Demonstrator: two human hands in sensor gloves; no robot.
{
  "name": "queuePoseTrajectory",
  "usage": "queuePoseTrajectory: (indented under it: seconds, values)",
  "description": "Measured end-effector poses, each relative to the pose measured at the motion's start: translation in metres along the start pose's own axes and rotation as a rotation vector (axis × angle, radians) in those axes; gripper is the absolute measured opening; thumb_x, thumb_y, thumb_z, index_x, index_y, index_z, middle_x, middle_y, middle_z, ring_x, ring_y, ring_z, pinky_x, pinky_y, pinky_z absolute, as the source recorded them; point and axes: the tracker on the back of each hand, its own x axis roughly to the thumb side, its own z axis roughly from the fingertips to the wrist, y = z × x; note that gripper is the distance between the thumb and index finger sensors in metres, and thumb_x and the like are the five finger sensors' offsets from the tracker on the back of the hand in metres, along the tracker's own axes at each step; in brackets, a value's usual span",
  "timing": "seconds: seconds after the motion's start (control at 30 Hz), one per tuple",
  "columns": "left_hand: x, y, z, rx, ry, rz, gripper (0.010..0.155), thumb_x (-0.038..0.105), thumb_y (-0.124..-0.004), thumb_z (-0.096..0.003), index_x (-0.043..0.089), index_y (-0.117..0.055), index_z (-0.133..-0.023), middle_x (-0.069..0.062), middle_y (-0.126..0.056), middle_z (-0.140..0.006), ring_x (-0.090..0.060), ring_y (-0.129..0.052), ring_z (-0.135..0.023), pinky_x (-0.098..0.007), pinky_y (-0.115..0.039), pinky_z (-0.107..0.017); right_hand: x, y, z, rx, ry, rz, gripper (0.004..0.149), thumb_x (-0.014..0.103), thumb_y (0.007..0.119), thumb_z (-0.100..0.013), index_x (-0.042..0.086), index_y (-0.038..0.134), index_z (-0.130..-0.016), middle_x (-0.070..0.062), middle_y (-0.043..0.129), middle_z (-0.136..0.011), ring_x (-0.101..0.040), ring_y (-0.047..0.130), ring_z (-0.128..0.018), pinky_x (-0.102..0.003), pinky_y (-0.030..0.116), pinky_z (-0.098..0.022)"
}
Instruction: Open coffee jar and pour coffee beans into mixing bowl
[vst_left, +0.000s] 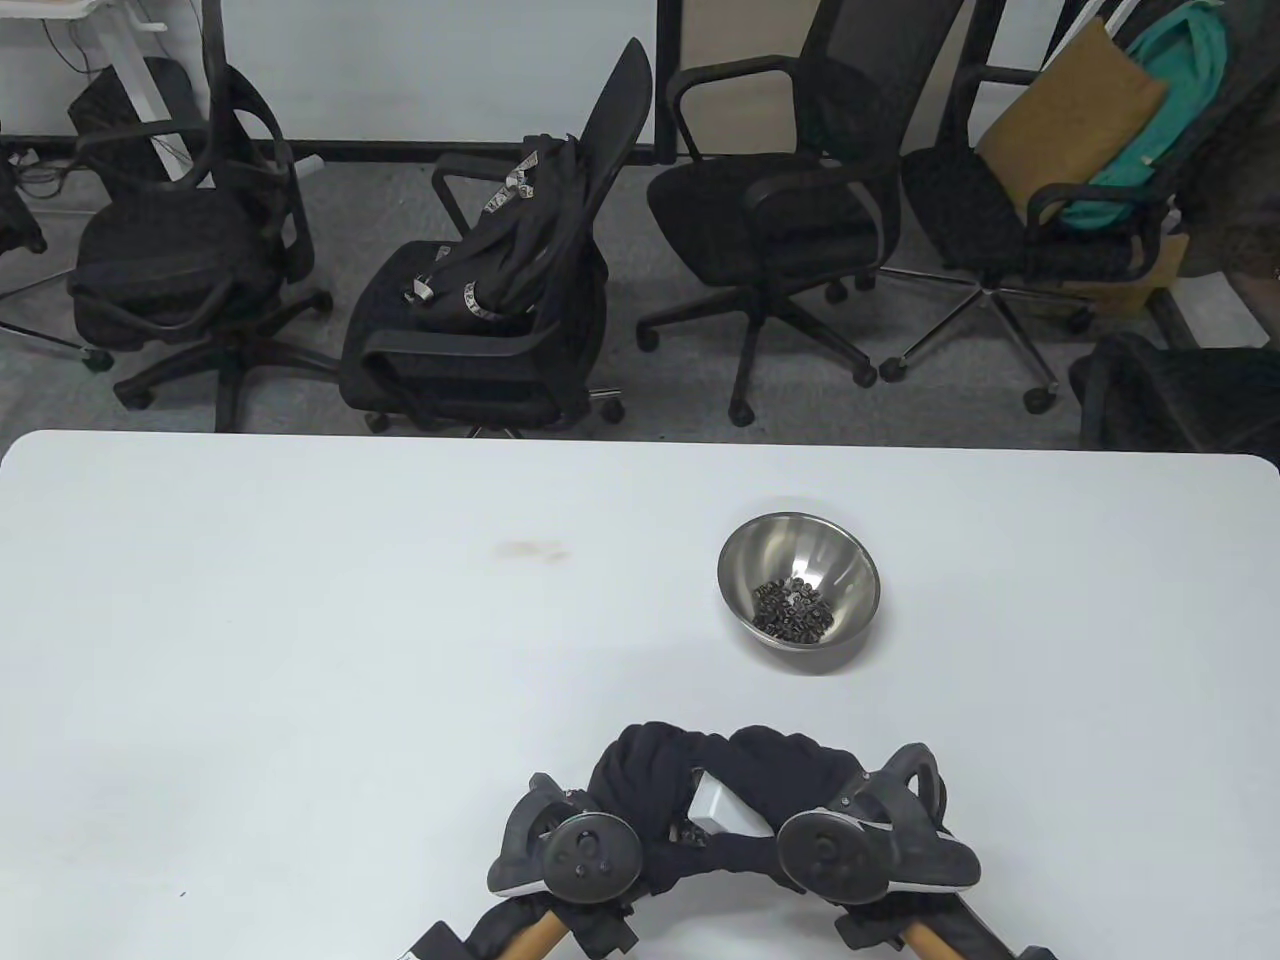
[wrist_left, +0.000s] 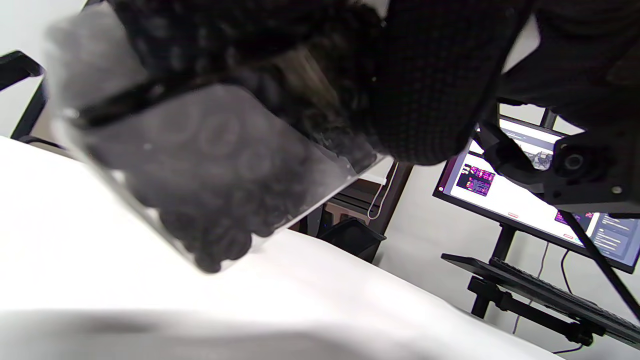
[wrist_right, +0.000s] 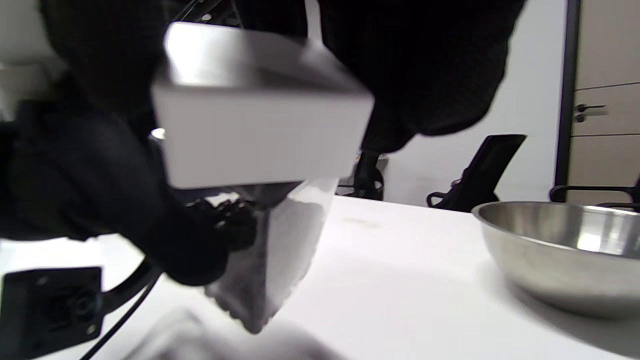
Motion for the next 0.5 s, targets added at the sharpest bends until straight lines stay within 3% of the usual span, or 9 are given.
queuePoseTrajectory:
  seconds: [0.3, 0.5]
  values:
    - [0.0060, -0.0018, 0.0005, 0.039, 0.021, -0.067, 0.095, 0.049, -0.102, -0.0424, 0.000, -0.053, -0.108, -0.025, -0.057, -0.100, -0.043, -0.069, -0.089, -0.060, -0.066, -0.071, -0.0065, 0.0018, 0.0003, -0.031, 0.168, -0.107, 0.075, 0.062, 0.076, -0.056, 0.011, 0.065, -0.108, -0.029, 0.085, -0.086, -0.036, 0.096, -0.058, -0.049, 0.086, -0.045]
    - [0.0098, -0.0011, -0.0009, 0.087, 0.029, -0.116, 0.094, 0.049, -0.102, -0.0428, -0.002, -0.054, -0.107, -0.026, -0.059, -0.098, -0.043, -0.071, -0.087, -0.060, -0.067, -0.069, -0.0088, 0.0033, 0.0002, -0.117, 0.236, -0.158, 0.073, 0.061, 0.076, -0.057, 0.006, 0.069, -0.105, -0.031, 0.088, -0.080, -0.035, 0.097, -0.049, -0.046, 0.089, -0.037]
